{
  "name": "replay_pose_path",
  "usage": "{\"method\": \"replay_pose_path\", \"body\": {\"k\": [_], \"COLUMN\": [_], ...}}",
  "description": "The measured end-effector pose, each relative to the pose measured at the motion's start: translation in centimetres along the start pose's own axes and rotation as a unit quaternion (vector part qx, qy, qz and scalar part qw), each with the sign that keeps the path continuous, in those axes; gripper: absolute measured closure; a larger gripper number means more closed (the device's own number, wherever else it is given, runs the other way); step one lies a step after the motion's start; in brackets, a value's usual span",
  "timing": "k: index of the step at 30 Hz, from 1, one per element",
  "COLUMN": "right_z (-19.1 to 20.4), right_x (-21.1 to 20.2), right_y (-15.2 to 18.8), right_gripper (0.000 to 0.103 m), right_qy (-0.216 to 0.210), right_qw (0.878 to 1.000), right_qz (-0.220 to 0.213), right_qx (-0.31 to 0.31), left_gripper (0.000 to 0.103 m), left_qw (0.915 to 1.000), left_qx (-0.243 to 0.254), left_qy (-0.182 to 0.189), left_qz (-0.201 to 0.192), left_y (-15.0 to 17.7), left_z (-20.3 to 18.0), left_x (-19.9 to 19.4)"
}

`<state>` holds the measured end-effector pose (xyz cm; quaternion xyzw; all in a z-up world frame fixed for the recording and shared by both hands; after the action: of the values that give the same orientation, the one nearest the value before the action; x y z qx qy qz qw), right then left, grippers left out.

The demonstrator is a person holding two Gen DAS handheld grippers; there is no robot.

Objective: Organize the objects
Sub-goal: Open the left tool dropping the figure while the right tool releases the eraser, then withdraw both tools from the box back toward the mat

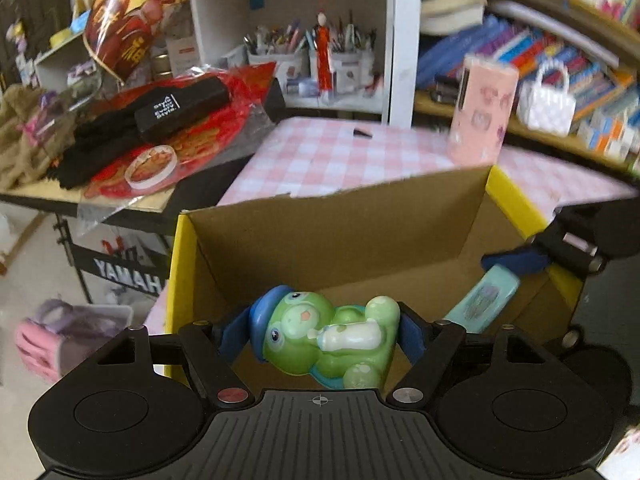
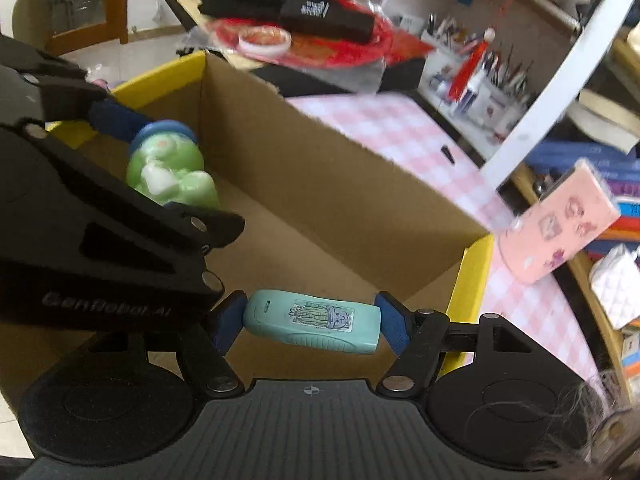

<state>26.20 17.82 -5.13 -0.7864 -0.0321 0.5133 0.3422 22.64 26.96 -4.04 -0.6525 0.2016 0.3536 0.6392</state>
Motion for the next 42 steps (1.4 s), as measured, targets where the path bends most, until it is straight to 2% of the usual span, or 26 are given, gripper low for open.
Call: {"method": "replay_pose_path", "body": {"k": [7,9,12,14,18,25,28,33,42], "right_z": [0.5,0.5,0.0,-0.2,-0.1,1.9,3.6,6.8,13.0], "right_x": [0.2,0.1,-0.7,-1.6,-4.9,-14.2,-16.8,-19.2,-21.7], "right_y": [0.0,-0.1,-0.2,-0.1,0.4,2.9,4.6,7.9,13.1], "right_gripper": [0.035,0.025,0.018,0.018,0.018,0.018,0.018,0.018,0.018], "right_qy": [0.019,0.02,0.021,0.024,0.071,0.114,0.136,0.168,0.217], "right_qw": [1.0,1.0,1.0,0.998,0.993,0.966,0.953,0.937,0.917], "right_qz": [0.007,0.004,-0.02,-0.039,-0.073,-0.159,-0.18,-0.184,-0.161], "right_qx": [-0.006,-0.005,0.011,0.033,0.059,0.169,0.202,0.246,0.295], "left_gripper": [0.024,0.023,0.01,0.009,0.009,0.005,0.005,0.005,0.005], "left_qw": [0.9998,0.9997,0.9983,0.9965,0.9922,0.9804,0.978,0.9799,0.986], "left_qx": [-0.004,-0.01,-0.037,-0.054,-0.076,-0.088,-0.09,-0.076,-0.075], "left_qy": [0.017,0.022,0.033,0.037,0.047,0.052,0.047,0.041,0.043], "left_qz": [0.01,0.003,-0.03,-0.052,-0.087,-0.168,-0.182,-0.18,-0.143], "left_y": [-0.1,-0.1,-0.1,0.0,0.0,1.8,3.5,7.5,14.6], "left_z": [0.1,0.2,0.8,1.3,2.1,3.3,3.4,2.8,2.4], "left_x": [0.3,0.2,-0.7,-1.6,-4.6,-13.2,-15.8,-18.6,-20.6]}}
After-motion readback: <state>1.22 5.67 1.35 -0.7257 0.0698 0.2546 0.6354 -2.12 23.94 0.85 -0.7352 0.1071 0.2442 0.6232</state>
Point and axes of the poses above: each gripper's, at about its wrist camera, not at the fingertips, and x roughly the way its jaws point, z to its left, y to its underside, the point moved 3 cm from there along x, roughly the way its jaws point, and after that the axes turned 3 degrees about -z, right-handed, at the moved point
